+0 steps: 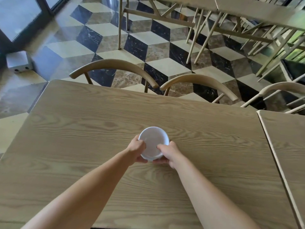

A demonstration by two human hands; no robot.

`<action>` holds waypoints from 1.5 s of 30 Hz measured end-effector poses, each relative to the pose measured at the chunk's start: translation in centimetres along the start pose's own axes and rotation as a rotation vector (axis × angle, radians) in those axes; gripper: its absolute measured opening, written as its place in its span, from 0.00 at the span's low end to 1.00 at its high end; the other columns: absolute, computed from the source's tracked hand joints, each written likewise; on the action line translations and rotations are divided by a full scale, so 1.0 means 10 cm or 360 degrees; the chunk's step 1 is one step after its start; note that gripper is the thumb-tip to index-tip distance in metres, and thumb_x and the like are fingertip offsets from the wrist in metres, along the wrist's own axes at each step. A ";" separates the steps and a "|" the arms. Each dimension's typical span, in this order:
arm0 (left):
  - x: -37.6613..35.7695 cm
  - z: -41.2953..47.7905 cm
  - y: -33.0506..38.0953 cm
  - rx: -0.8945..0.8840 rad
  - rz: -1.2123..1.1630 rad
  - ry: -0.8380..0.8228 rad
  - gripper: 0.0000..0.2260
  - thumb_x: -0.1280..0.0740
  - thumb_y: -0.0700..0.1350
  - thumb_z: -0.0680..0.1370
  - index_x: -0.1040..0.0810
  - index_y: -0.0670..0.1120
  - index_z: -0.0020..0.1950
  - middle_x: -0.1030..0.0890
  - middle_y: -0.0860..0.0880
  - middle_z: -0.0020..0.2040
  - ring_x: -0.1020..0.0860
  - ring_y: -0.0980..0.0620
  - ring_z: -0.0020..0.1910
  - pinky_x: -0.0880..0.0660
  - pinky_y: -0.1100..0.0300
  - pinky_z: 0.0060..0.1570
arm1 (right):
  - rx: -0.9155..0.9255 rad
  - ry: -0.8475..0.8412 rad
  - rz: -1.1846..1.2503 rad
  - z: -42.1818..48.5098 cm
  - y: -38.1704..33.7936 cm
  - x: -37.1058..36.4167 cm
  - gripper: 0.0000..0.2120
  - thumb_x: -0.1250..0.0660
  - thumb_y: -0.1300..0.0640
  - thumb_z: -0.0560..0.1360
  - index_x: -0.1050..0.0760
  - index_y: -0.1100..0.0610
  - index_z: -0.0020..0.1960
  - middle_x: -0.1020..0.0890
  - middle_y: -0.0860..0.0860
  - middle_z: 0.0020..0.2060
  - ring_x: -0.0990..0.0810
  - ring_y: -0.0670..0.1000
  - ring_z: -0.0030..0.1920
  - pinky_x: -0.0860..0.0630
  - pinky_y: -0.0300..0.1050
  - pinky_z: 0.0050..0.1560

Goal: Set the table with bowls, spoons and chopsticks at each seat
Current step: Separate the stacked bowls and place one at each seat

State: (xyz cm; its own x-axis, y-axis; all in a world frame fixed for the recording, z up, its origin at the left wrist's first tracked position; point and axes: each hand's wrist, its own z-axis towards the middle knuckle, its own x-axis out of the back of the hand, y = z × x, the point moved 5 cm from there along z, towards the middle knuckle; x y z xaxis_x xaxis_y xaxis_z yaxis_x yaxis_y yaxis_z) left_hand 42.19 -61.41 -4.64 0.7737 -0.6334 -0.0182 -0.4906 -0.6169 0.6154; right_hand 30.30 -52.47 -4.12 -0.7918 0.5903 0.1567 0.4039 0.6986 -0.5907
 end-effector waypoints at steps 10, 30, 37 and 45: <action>-0.09 0.04 -0.01 -0.0036 0.0024 -0.0013 0.23 0.42 0.37 0.75 0.32 0.57 0.65 0.27 0.49 0.56 0.25 0.44 0.58 0.18 0.45 0.47 | -0.0024 0.0061 0.0032 0.09 0.06 0.04 0.17 0.33 0.62 0.73 0.28 0.61 0.61 0.20 0.59 0.51 0.16 0.59 0.45 0.18 0.50 0.31; -0.32 -0.15 -1.48 -0.0290 0.1771 0.0866 0.43 0.56 0.76 0.72 0.60 0.54 0.81 0.62 0.42 0.82 0.66 0.29 0.76 0.62 0.32 0.72 | 0.0695 0.0353 -0.1161 -0.20 -0.42 0.41 0.07 0.39 0.54 0.76 0.28 0.58 0.45 0.17 0.59 0.41 0.16 0.61 0.38 0.20 0.49 0.36; -0.59 0.03 -1.57 -0.0186 0.1777 0.1224 0.46 0.64 0.77 0.70 0.60 0.52 0.81 0.60 0.39 0.82 0.69 0.28 0.75 0.67 0.28 0.70 | 0.0836 0.0278 -0.1434 -0.12 -0.48 0.37 0.12 0.37 0.56 0.77 0.28 0.62 0.56 0.22 0.62 0.57 0.22 0.62 0.55 0.33 0.44 0.42; -0.61 -0.02 -1.57 -0.0227 0.1743 0.1302 0.45 0.58 0.78 0.71 0.55 0.54 0.82 0.56 0.41 0.82 0.65 0.30 0.77 0.66 0.30 0.72 | 0.0819 0.0042 -0.0861 -0.36 -0.43 0.52 0.05 0.42 0.61 0.72 0.37 0.54 0.40 0.20 0.60 0.37 0.24 0.53 0.22 0.34 0.39 0.21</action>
State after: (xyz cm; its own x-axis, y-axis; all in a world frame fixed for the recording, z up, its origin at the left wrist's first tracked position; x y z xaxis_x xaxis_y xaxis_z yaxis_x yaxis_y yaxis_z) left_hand 45.23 -47.76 -14.02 0.0596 -0.2769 0.9591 -0.9910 0.0991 0.0902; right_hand 26.06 -50.98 2.07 -0.8052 0.2321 0.5456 -0.3094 0.6205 -0.7206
